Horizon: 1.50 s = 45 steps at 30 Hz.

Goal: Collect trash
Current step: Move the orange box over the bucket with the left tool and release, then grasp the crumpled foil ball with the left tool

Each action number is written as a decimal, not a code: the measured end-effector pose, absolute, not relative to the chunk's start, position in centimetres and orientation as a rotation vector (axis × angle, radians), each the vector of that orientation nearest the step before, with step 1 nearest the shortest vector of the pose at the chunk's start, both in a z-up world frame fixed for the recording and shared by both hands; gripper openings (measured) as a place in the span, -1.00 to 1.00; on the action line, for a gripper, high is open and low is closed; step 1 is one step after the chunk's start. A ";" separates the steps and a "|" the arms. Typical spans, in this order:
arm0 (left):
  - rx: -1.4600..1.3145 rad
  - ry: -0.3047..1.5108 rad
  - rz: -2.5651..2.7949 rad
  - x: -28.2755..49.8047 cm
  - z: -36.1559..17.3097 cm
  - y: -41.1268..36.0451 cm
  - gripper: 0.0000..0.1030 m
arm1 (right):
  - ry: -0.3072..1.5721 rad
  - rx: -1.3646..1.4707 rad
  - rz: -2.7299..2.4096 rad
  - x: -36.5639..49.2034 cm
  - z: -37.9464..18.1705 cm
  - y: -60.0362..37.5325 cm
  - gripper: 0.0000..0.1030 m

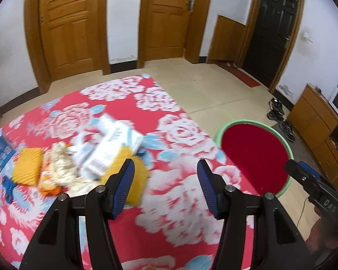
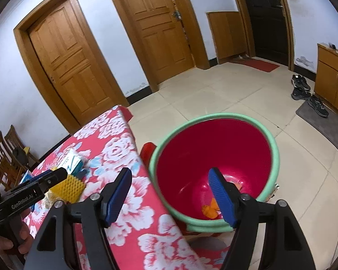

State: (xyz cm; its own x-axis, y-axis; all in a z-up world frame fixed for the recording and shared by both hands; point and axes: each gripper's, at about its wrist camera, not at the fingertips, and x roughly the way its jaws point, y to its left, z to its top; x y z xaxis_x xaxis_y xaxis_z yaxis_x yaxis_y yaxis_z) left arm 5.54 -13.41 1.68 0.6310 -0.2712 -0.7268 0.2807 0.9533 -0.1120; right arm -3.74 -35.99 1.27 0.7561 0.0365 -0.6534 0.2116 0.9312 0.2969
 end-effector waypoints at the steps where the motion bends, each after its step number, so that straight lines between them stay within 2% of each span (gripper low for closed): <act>1: 0.008 0.828 -0.301 5.4 1.7 -12.8 0.12 | 0.711 0.365 -0.091 -3.7 1.3 -35.5 0.46; 16: -0.067 0.849 -0.163 4.3 0.7 -5.8 0.12 | 0.733 0.325 -0.020 -3.7 1.8 -31.1 0.50; 39: -0.179 0.937 -0.194 5.4 -3.1 -3.9 0.12 | 0.789 0.311 -0.007 -3.0 0.5 -29.3 0.54; 40: -0.184 0.941 -0.203 5.4 -3.2 -3.9 0.11 | 0.790 0.310 -0.006 -2.9 0.5 -29.2 0.54; 42: -0.196 0.944 -0.229 5.3 -3.2 -4.0 -0.05 | 0.791 0.308 -0.003 -2.9 0.5 -29.1 0.54; 45: -0.186 0.935 -0.239 5.0 -3.0 -4.1 -0.09 | 0.792 0.304 0.004 -2.8 0.5 -28.8 0.54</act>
State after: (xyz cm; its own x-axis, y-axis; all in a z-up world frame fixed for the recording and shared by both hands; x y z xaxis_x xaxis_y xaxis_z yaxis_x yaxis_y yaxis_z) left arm 4.97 -4.11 -3.00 0.5708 -0.2824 -0.7710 0.1222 0.9578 -0.2603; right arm -2.76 -28.78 0.55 0.7046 0.1164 -0.7000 0.1101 0.9566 0.2698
